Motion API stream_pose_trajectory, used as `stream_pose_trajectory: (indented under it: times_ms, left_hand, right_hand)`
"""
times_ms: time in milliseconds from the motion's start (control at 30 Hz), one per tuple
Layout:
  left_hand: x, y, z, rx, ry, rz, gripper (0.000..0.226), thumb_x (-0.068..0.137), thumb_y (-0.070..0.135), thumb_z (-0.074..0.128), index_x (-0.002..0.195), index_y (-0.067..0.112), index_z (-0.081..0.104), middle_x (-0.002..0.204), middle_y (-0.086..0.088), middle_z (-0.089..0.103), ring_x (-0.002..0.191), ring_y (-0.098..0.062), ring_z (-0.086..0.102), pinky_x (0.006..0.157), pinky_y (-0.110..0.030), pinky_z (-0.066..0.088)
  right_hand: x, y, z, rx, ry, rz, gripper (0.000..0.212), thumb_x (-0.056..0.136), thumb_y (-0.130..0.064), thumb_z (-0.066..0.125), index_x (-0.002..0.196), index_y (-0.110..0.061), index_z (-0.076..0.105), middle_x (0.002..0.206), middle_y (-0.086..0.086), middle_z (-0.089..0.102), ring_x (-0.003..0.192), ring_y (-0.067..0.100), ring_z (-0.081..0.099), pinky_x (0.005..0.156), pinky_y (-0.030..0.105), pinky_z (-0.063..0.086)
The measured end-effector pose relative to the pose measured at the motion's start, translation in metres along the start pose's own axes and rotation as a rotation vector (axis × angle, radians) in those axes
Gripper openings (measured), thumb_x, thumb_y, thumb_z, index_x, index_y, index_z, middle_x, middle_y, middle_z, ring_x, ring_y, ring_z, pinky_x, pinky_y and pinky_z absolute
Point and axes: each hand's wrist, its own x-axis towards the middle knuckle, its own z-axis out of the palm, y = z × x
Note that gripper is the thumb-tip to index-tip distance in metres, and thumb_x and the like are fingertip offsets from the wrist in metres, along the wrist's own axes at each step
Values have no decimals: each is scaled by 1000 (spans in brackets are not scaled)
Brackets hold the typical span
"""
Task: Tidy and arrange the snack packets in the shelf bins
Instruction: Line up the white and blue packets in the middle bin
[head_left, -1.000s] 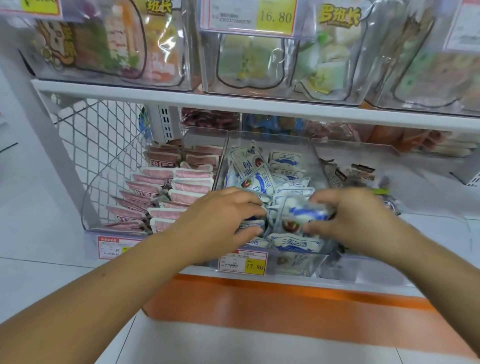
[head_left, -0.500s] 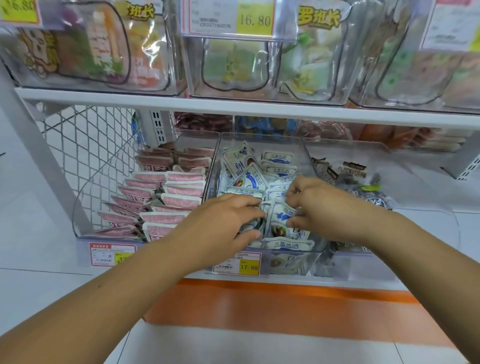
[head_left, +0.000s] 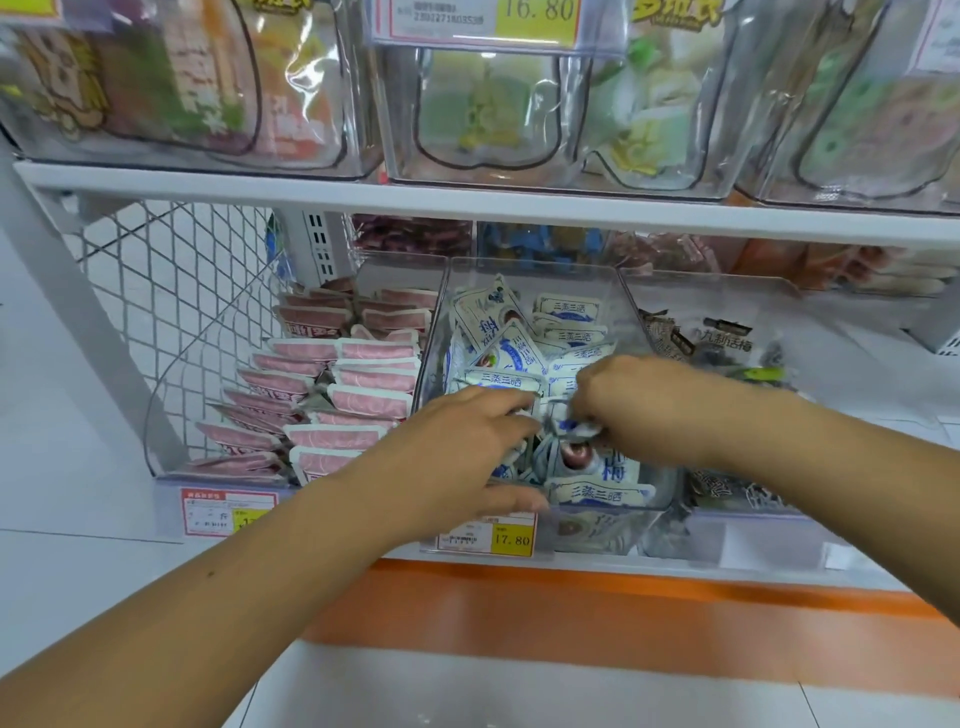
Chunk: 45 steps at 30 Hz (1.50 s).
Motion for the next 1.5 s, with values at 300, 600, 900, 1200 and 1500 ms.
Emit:
stream_pose_trajectory:
  times_ms: [300,600,900,1200,1500]
  left_hand:
    - [-3,-5,-5,-1,-17,-30,79,86,71,39,151,31,19,156,12,18,141,-7,16,113,-23,18]
    - [-5,-6,-18,114,-4,-58,85,81,78,35,151,34,15,159,13,14,144,-8,13,116,-25,10]
    - [-19,-42,-16,155,90,-94,61,90,67,28,128,31,58,135,12,52,131,-11,34,107,-35,31]
    - [-14,-42,-16,128,163,-106,65,90,57,32,148,27,31,151,14,34,137,-8,18,111,-29,8]
    - [0,-45,-21,122,38,-96,48,98,51,32,141,34,44,135,21,49,132,-7,16,111,-34,8]
  right_hand:
    - [-6,7,-13,265,-276,26,37,88,-42,63,118,-21,60,94,-3,66,83,14,61,76,32,53]
    - [6,-2,8,88,-206,-40,41,90,-9,54,127,-27,60,116,4,60,100,25,58,81,34,52]
    - [7,14,-30,443,-423,-2,31,85,-40,68,116,-41,65,111,-21,62,79,2,59,83,29,52]
    - [60,-20,14,601,43,-19,28,99,-24,48,74,-12,55,79,13,59,66,16,44,70,42,43]
    - [79,22,-17,483,120,381,41,90,-54,55,88,-15,66,81,4,65,74,19,61,61,27,45]
